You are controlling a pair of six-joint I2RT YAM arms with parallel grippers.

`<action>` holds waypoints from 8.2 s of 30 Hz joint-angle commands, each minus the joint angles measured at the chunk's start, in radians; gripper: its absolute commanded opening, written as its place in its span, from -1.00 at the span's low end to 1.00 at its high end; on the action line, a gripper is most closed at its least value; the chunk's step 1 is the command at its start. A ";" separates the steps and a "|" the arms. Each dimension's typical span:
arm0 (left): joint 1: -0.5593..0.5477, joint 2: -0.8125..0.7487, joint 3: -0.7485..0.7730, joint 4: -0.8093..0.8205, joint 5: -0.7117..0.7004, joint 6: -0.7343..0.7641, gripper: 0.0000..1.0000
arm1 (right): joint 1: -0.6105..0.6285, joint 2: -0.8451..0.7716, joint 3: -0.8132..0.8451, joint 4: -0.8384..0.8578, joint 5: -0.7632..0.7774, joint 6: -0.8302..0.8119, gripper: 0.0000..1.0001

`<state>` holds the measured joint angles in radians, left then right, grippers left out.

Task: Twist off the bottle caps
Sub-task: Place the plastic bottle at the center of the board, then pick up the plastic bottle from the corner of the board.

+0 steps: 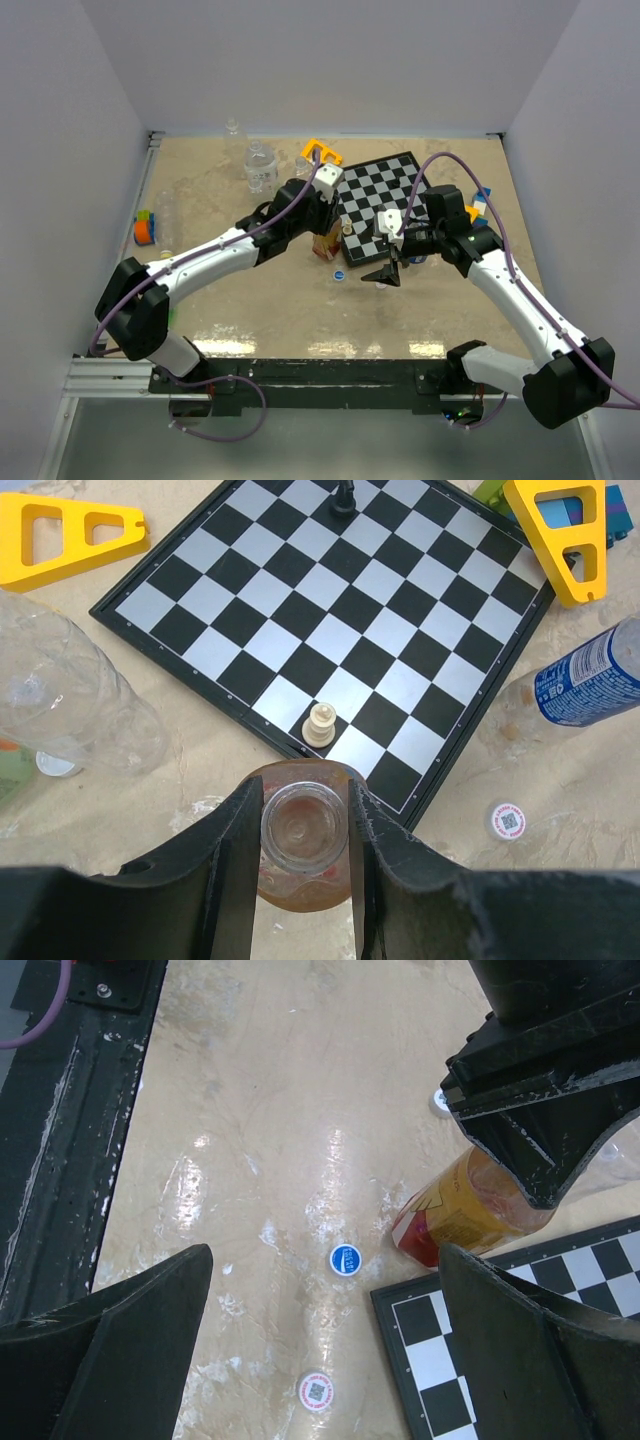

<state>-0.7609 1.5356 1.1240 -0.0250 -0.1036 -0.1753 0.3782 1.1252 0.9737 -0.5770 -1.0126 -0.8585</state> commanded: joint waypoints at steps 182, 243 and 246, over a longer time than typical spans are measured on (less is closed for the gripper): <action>0.731 -0.157 -0.139 -0.197 -0.214 0.025 1.00 | -0.018 -0.111 -0.033 0.026 0.017 -0.010 0.96; 0.887 -0.302 -0.026 -0.250 0.303 -0.156 -0.71 | -0.018 -0.130 0.032 -0.058 0.077 -0.079 0.96; 0.795 -0.411 -0.044 -0.221 0.378 -0.196 -0.72 | -0.018 -0.124 0.130 -0.133 0.109 -0.103 0.96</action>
<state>0.1360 1.2449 1.1088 -0.2981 0.1146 -0.3038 0.3634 1.0199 0.9707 -0.6273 -0.9516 -0.9249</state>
